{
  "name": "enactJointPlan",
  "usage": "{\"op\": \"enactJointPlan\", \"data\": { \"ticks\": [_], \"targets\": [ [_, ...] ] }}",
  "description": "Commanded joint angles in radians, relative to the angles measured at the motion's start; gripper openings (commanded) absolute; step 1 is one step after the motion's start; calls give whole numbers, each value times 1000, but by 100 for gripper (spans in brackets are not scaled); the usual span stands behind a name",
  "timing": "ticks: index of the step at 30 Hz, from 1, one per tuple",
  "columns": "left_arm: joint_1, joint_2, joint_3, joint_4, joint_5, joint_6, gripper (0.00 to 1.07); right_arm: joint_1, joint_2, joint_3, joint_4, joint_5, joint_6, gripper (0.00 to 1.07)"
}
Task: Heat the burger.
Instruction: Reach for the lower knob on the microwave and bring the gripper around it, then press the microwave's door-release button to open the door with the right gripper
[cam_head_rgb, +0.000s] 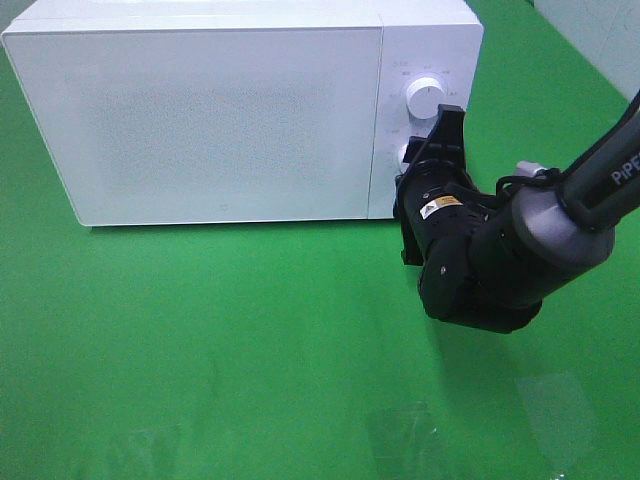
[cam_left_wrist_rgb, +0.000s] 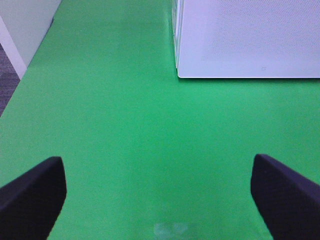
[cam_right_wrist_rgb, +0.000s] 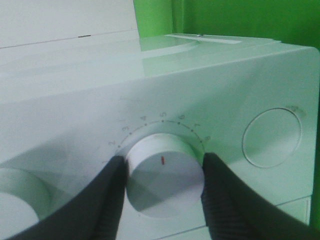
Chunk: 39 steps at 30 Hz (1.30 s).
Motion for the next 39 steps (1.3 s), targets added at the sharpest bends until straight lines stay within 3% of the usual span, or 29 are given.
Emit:
{"op": "enactJointPlan", "data": {
  "ticks": [1, 12, 23, 33, 39],
  "targets": [
    [3, -16, 1, -3, -4, -1, 94, 6, -17, -46, -201, -141, -20, 19],
    [3, -16, 1, -3, -4, -1, 94, 6, -17, -34, -141, -142, -72, 49],
    [3, -16, 1, -3, -4, -1, 94, 6, -17, -34, -141, -109, -123, 65],
    [3, -16, 1, -3, -4, -1, 94, 26, -17, -26, -146, -36, -152, 68],
    [3, -16, 1, -3, -4, -1, 94, 27, -62, 38, -150, 20, -198, 68]
  ]
}}
